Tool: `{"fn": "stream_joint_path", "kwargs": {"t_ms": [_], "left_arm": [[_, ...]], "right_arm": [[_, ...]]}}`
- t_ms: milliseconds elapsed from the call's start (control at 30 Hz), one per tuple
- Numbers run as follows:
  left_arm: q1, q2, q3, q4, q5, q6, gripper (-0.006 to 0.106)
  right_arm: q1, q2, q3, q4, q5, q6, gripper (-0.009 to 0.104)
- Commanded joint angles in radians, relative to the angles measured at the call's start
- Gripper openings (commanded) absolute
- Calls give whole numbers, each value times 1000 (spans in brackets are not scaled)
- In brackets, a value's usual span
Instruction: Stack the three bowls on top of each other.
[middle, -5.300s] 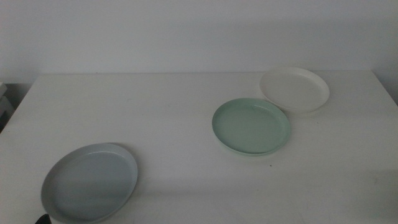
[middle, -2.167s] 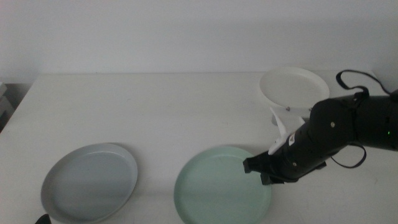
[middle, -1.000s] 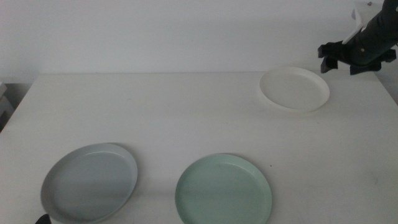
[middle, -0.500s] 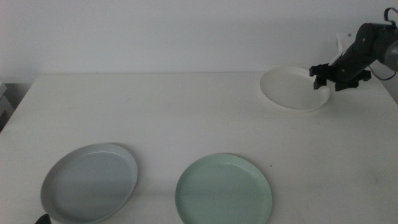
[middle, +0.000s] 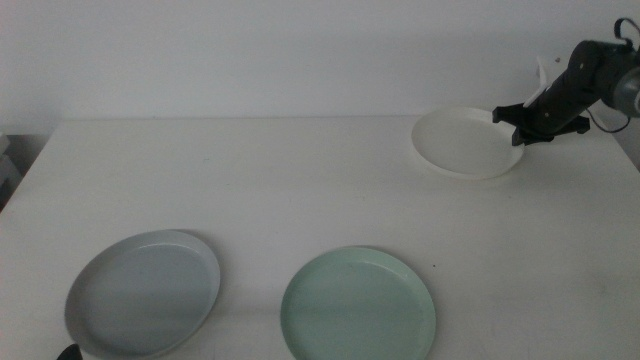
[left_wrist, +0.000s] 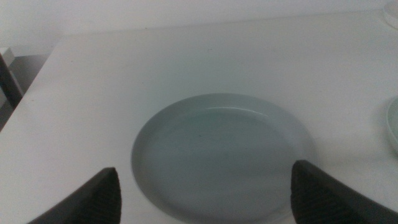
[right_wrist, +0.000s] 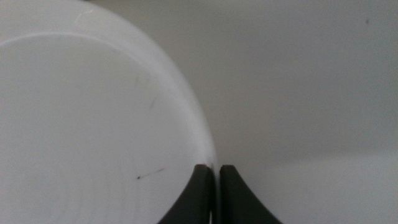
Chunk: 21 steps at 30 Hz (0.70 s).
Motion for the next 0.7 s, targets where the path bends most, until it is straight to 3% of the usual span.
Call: {"fn": "stream_joint_path", "kwargs": {"t_ms": [0,233,400,667], "left_arm": [[0,-13,-4,-4,-70,-10,105],[0,-13,-4,-4,-70,-10,105],[0,-13,-4,-4,-70,-10,105],[0,-13,-4,-4,-70,-10,105]], "right_arm": [[7,-137,-7,2,-5,-2,-1],[96,-481,396,6,-148,13,-1],[172,-778,737,55,-300,17,-1],[342,-1004,1064,111,-318,20,-1]]}}
